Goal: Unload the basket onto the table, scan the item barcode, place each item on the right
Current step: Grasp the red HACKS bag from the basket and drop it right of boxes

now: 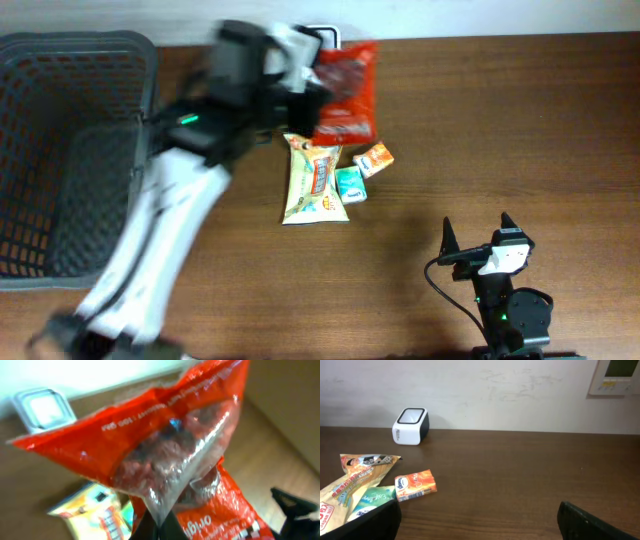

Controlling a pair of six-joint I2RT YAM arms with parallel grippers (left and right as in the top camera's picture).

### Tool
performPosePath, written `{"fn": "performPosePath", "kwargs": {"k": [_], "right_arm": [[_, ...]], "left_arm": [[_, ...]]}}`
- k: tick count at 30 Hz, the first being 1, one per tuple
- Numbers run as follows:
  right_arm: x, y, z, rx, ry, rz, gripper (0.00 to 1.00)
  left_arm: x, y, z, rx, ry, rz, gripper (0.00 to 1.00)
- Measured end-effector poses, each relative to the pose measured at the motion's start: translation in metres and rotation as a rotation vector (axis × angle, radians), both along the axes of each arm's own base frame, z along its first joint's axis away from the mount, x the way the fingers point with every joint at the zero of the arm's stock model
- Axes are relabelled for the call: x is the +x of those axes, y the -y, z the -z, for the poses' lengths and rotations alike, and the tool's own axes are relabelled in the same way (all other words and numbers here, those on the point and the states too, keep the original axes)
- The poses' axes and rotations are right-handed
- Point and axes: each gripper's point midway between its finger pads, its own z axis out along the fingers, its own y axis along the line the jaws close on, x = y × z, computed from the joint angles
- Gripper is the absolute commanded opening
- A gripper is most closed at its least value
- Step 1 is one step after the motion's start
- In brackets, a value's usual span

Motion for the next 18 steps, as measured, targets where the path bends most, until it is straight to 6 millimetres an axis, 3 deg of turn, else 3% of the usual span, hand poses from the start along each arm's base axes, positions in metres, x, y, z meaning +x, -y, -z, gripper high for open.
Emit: {"fn": "performPosePath", "kwargs": {"k": [2, 6, 8, 10, 11, 12, 16, 17, 18], "right_arm": [[0.0, 0.0, 0.0, 0.0, 0.0, 0.0, 0.98], [0.0, 0.0, 0.0, 0.0, 0.0, 0.0, 0.99], [0.0, 0.0, 0.0, 0.0, 0.0, 0.0, 0.98], [0.0, 0.0, 0.0, 0.0, 0.0, 0.0, 0.98], [0.0, 0.0, 0.0, 0.001, 0.0, 0.0, 0.98], [0.0, 0.0, 0.0, 0.0, 0.0, 0.0, 0.98], [0.0, 0.0, 0.0, 0.0, 0.0, 0.0, 0.98], [0.0, 0.0, 0.0, 0.0, 0.0, 0.0, 0.98], [0.0, 0.0, 0.0, 0.0, 0.0, 0.0, 0.98]], "left_arm": [[0.008, 0.043, 0.053, 0.043, -0.07, 0.064, 0.0], [0.01, 0.096, 0.122, 0.065, -0.165, 0.104, 0.0], [0.011, 0.118, 0.153, 0.071, -0.19, 0.121, 0.08], [0.007, 0.13, 0.183, 0.104, -0.222, 0.124, 0.23], [0.006, 0.132, 0.193, 0.121, -0.234, 0.119, 0.42], [0.004, 0.134, 0.199, 0.132, -0.24, 0.118, 0.54], [0.002, 0.128, 0.204, 0.162, -0.268, 0.099, 0.53], [0.001, 0.126, 0.204, 0.169, -0.277, 0.096, 0.58], [0.0, 0.117, 0.197, 0.192, -0.31, 0.084, 0.7]]}}
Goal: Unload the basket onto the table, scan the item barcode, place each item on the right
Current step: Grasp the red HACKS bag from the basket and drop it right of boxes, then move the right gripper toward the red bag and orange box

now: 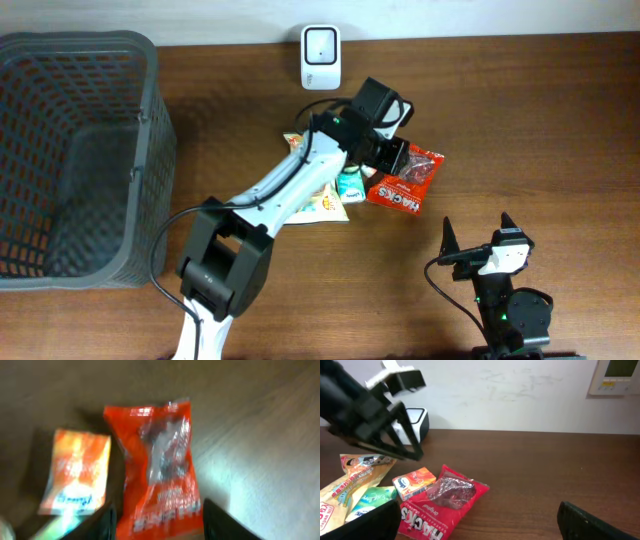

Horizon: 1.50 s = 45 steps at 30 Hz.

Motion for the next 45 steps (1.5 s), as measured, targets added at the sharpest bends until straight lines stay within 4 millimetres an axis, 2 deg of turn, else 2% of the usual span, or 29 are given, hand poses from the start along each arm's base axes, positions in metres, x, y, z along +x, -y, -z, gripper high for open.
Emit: {"fn": "performPosePath", "kwargs": {"k": [2, 3, 4, 5, 6, 7, 9, 12, 14, 17, 20, 22, 23, 24, 25, 27, 35, 36, 38, 40, 42, 44, 45], "right_arm": [[0.0, 0.0, 0.0, 0.0, 0.0, 0.0, 0.98], [0.0, 0.0, 0.0, 0.0, 0.0, 0.0, 0.98], [0.0, 0.0, 0.0, 0.0, 0.0, 0.0, 0.98], [0.0, 0.0, 0.0, 0.0, 0.0, 0.0, 0.98], [0.0, 0.0, 0.0, 0.0, 0.0, 0.0, 0.98], [0.0, 0.0, 0.0, 0.0, 0.0, 0.0, 0.98], [0.0, 0.0, 0.0, 0.0, 0.0, 0.0, 0.98], [0.0, 0.0, 0.0, 0.0, 0.0, 0.0, 0.98], [0.0, 0.0, 0.0, 0.0, 0.0, 0.0, 0.98], [0.0, 0.0, 0.0, 0.0, 0.0, 0.0, 0.98], [0.0, 0.0, 0.0, 0.0, 0.0, 0.0, 0.98], [0.0, 0.0, 0.0, 0.0, 0.0, 0.0, 0.99], [0.0, 0.0, 0.0, 0.0, 0.0, 0.0, 0.98], [0.0, 0.0, 0.0, 0.0, 0.0, 0.0, 0.98], [0.0, 0.0, 0.0, 0.0, 0.0, 0.0, 0.98], [0.0, 0.0, 0.0, 0.0, 0.0, 0.0, 0.98], [0.0, 0.0, 0.0, 0.0, 0.001, 0.0, 0.98], [0.0, -0.002, -0.002, 0.014, 0.007, -0.014, 0.98], [-0.002, -0.022, -0.011, 0.085, 0.034, -0.123, 0.98], [-0.008, -0.048, -0.024, 0.184, 0.067, -0.28, 0.98], [-0.015, -0.062, -0.039, 0.225, 0.112, -0.372, 0.98], [-0.026, -0.072, -0.074, 0.236, 0.245, -0.46, 0.98], [-0.04, -0.074, -0.111, 0.215, 0.41, -0.5, 0.98]], "left_arm": [[0.011, -0.018, -0.031, 0.018, -0.005, -0.033, 0.92], [0.015, -0.029, -0.043, 0.036, -0.011, -0.056, 0.98], [0.024, -0.052, -0.071, 0.057, 0.003, -0.107, 0.99], [0.031, -0.067, -0.091, 0.061, 0.024, -0.144, 1.0], [0.033, -0.093, -0.119, 0.078, 0.043, -0.19, 0.99], [0.034, -0.109, -0.137, 0.077, 0.058, -0.221, 0.99], [0.032, -0.148, -0.192, 0.051, 0.137, -0.299, 0.99], [0.019, -0.207, -0.248, 0.039, 0.233, -0.42, 0.99], [0.005, -0.255, -0.267, 0.05, 0.239, -0.525, 0.99], [-0.008, -0.347, -0.288, 0.047, 0.246, -0.792, 0.99], [-0.046, -0.441, -0.3, 0.053, 0.225, -1.101, 0.99], [-0.065, -0.477, -0.298, 0.053, 0.191, -1.248, 0.99], [-0.076, -0.502, -0.294, 0.054, 0.163, -1.345, 0.99], [-0.083, -0.515, -0.29, 0.057, 0.144, -1.399, 0.99], [-0.09, -0.525, -0.284, 0.062, 0.113, -1.439, 0.99], [-0.098, -0.531, -0.275, 0.069, 0.065, -1.474, 0.99], [-0.104, -0.53, -0.271, 0.072, 0.03, -1.484, 0.99], [-0.104, -0.53, -0.271, 0.072, 0.03, -1.484, 0.99], [-0.104, -0.53, -0.271, 0.072, 0.03, -1.484, 0.99], [-0.104, -0.53, -0.271, 0.072, 0.03, -1.484, 0.99], [-0.104, -0.53, -0.271, 0.072, 0.03, -1.484, 0.99], [-0.104, -0.53, -0.271, 0.072, 0.03, -1.484, 0.99], [-0.104, -0.529, -0.27, 0.072, 0.029, -1.484, 0.99]]}}
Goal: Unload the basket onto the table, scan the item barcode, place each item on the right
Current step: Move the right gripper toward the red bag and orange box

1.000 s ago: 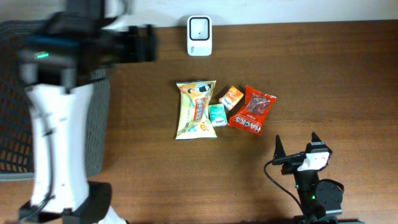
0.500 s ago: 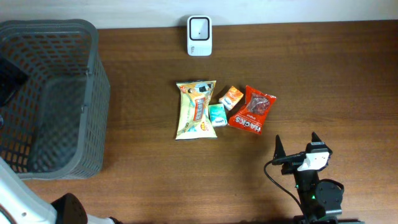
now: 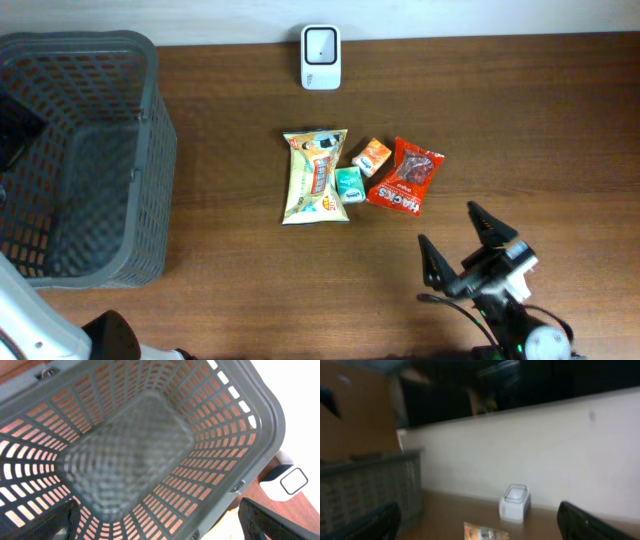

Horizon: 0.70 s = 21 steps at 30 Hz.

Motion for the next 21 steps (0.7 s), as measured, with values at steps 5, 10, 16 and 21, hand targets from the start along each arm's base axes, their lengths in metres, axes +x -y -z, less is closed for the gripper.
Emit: {"fn": "performPosePath", "kwargs": {"k": [5, 10, 16, 21], "right_arm": [[-0.023, 0.011, -0.068, 0.034, 0.168, 0.055, 0.98], [0.002, 0.015, -0.083, -0.132, -0.211, 0.132, 0.98], [0.05, 0.026, -0.064, -0.317, -0.809, 0.168, 0.98], [0.102, -0.019, -0.008, -0.226, -1.129, -0.135, 0.93]], "left_arm": [[0.0, 0.0, 0.0, 0.001, 0.002, 0.0, 0.99], [0.0, 0.0, 0.0, -0.001, -0.001, 0.0, 0.99], [0.0, 0.0, 0.001, -0.002, -0.002, -0.001, 0.99], [0.0, 0.0, 0.001, -0.002, -0.002, -0.001, 0.99]]}}
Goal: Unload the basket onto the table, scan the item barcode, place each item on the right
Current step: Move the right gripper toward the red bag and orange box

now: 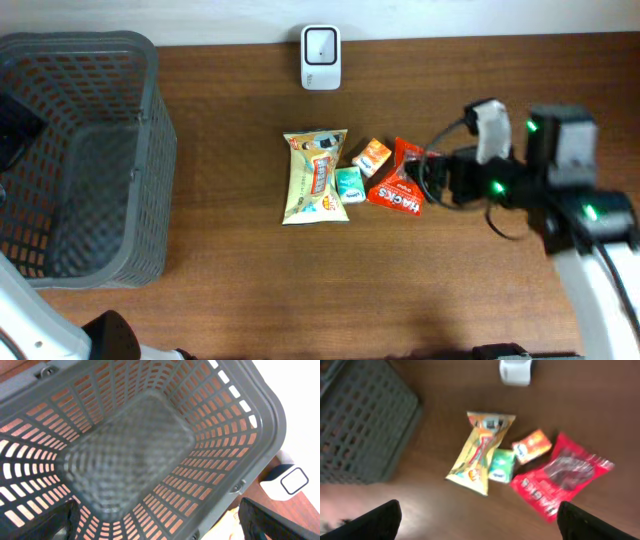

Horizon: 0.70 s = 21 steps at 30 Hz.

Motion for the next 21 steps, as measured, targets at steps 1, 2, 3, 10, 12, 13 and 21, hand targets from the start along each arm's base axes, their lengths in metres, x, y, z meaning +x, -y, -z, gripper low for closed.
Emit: {"fn": "performPosePath", "kwargs": {"k": [1, 2, 3, 10, 12, 13, 21], "right_arm": [[0.01, 0.005, 0.024, 0.007, -0.12, 0.077, 0.93], [0.017, 0.012, 0.041, -0.006, -0.192, 0.135, 0.93], [0.027, 0.02, 0.069, -0.032, -0.293, 0.214, 0.93], [0.061, 0.034, 0.182, -0.103, -0.588, 0.364, 0.59], [0.064, 0.028, 0.201, -0.143, -0.607, 0.338, 0.59], [0.063, 0.022, 0.208, -0.175, -0.609, 0.323, 0.6], [0.072, -0.008, 0.217, -0.389, -0.478, 0.409, 0.64]], "left_arm": [[0.0, 0.0, 0.0, 0.0, 0.0, 0.0, 0.99], [0.0, 0.0, 0.0, 0.0, 0.0, 0.0, 0.99], [0.0, 0.0, 0.0, 0.0, 0.0, 0.0, 0.99], [0.0, 0.0, 0.0, 0.0, 0.0, 0.0, 0.99], [0.0, 0.0, 0.0, 0.0, 0.0, 0.0, 0.99], [0.0, 0.0, 0.0, 0.0, 0.0, 0.0, 0.99], [0.0, 0.0, 0.0, 0.0, 0.0, 0.0, 0.99]]}}
